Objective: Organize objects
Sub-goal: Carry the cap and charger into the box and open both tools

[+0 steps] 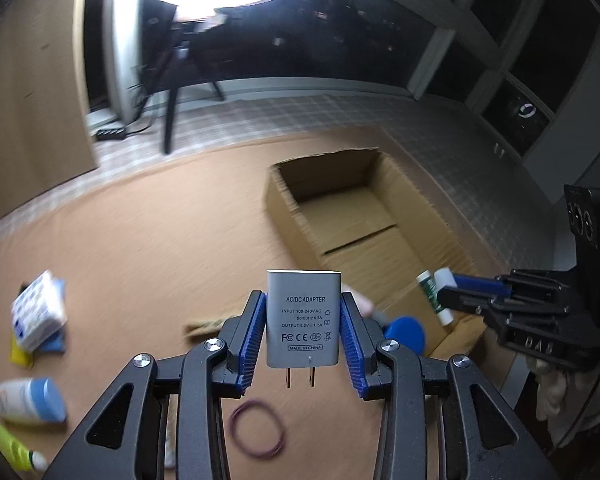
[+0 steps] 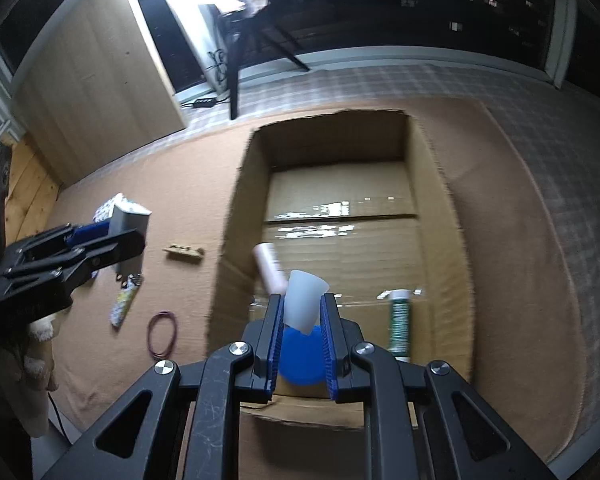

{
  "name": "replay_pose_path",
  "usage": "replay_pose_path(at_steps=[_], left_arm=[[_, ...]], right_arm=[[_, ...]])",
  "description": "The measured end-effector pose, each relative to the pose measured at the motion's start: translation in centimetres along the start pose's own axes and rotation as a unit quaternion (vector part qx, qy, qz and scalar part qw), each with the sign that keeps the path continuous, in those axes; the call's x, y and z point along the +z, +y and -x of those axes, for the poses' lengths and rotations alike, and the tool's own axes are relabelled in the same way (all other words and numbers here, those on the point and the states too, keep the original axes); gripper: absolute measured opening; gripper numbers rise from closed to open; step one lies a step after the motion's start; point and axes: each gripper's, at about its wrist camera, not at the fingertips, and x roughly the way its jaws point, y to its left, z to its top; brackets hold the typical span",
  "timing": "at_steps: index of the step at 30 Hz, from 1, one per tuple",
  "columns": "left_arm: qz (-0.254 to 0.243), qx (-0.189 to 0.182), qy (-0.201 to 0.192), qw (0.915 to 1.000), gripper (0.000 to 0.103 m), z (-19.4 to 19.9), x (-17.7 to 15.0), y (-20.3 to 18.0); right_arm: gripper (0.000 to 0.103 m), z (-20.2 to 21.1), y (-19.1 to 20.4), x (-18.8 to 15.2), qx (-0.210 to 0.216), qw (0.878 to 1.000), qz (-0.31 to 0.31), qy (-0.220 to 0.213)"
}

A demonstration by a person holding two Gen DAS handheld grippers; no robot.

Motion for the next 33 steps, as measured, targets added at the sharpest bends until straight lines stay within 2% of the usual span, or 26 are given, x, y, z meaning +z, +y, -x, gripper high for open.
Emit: replay_pose_path(at_steps=[8, 18, 24, 25, 27, 33], left_arm=[[-0.019, -0.01, 0.017, 0.9996, 0.04, -5.1, 2.7, -4.3], [-0.017, -0.012, 0.044, 0.9988, 0.04, -9.6, 3.3, -6.7], [-0.009, -0.017, 0.044, 0.9988, 0.04, -10.2, 3.2, -6.9], [-0.008, -0.018, 0.044, 0.9988, 0.041, -10.3, 3.3, -6.8], [-0.002, -0.017, 0.044, 0.9989, 0.05, -10.1, 3.3, -6.7], [-0.001, -0.019, 0.026, 0.9995, 0.051, -8.2, 3.4, -6.1]], right_arm=[[0.017, -0.3, -2.5, -0.1, -0.005, 1.0, -0.005, 0.003], [0.017, -1.2, -3.6, -0.3, 0.002, 1.0, -0.004, 0.016], [0.02, -1.3, -4.1, -0.6, -0.003, 1.0, -0.006, 0.018], [0.025, -1.2, -4.2, -0.6, -0.007, 1.0, -0.007, 0.016], [0.035, -0.9, -4.4, -0.6, -0.01, 1.0, -0.008, 0.013], [0.036, -0.5, -4.2, -0.8, -0.007, 1.0, -0.007, 0.009]])
